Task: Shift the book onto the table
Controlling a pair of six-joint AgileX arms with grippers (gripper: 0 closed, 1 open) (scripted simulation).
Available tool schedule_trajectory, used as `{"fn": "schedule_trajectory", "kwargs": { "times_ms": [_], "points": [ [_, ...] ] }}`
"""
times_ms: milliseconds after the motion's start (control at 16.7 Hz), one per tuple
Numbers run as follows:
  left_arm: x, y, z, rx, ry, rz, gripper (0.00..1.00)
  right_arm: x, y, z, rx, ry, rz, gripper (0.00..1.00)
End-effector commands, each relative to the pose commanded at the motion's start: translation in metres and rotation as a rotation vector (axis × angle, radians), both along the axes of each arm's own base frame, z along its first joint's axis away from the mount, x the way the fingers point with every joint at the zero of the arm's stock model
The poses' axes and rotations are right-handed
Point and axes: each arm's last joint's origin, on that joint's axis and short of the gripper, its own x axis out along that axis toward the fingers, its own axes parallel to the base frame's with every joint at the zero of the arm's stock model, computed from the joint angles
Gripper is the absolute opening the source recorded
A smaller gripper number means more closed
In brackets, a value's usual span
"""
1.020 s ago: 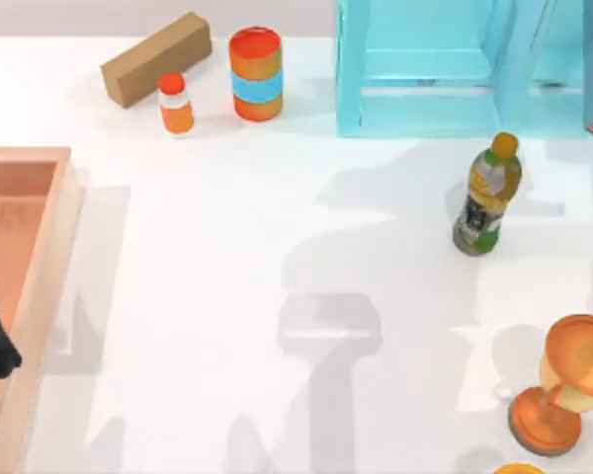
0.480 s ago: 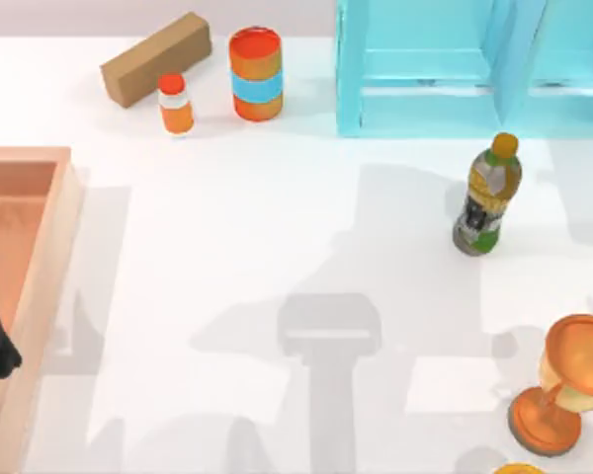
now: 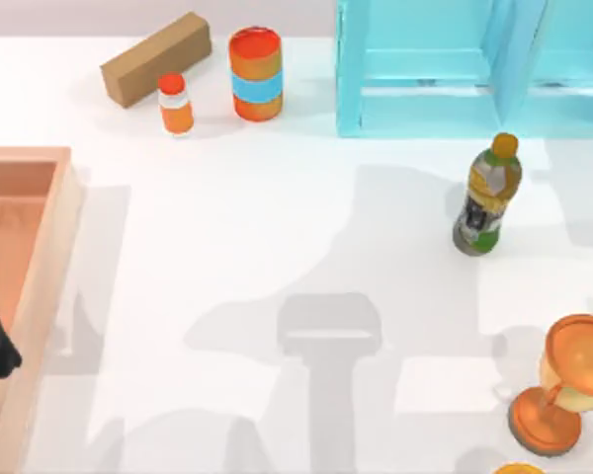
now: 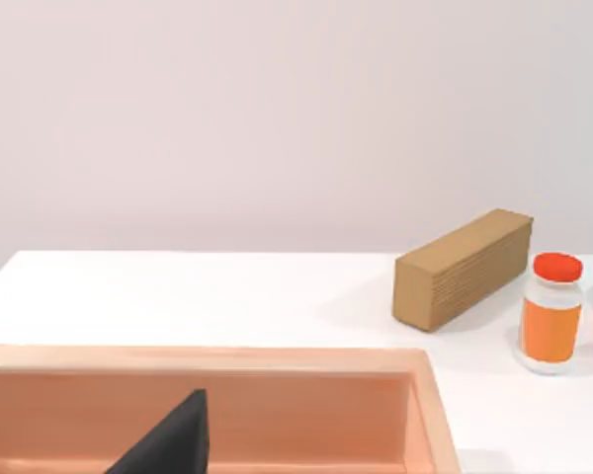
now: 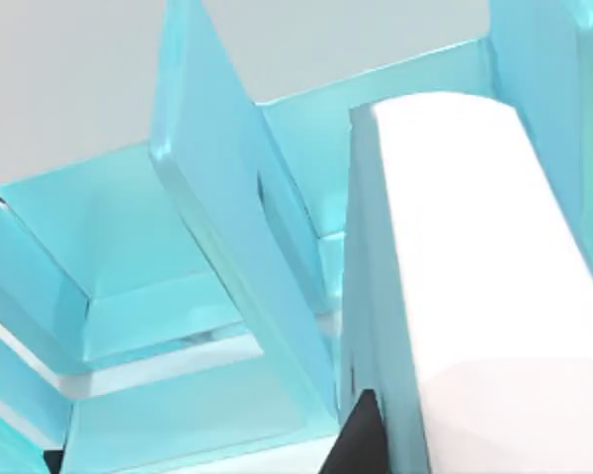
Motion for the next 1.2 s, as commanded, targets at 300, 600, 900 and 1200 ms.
{"fn": "schedule_trajectory", "kwargs": {
  "times_ms": [300,600,900,1200],
  "points": [
    [0.0,0.0,0.0,0.0,0.0,0.0,1.0,0.04,0.067,0.016,-0.181,0.048,0.062,0.0],
    [0.0,0.0,0.0,0.0,0.0,0.0,1.0,0.061,0.207,0.011,-0.543,0.1,0.183,0.0],
    [0.0,0.0,0.0,0.0,0.0,0.0,1.0,0.01,0.371,-0.055,-1.076,0.118,0.339,0.0],
    [0.0,0.0,0.0,0.0,0.0,0.0,1.0,-0.085,0.469,-0.145,-1.612,0.043,0.459,0.0]
  ]
}}
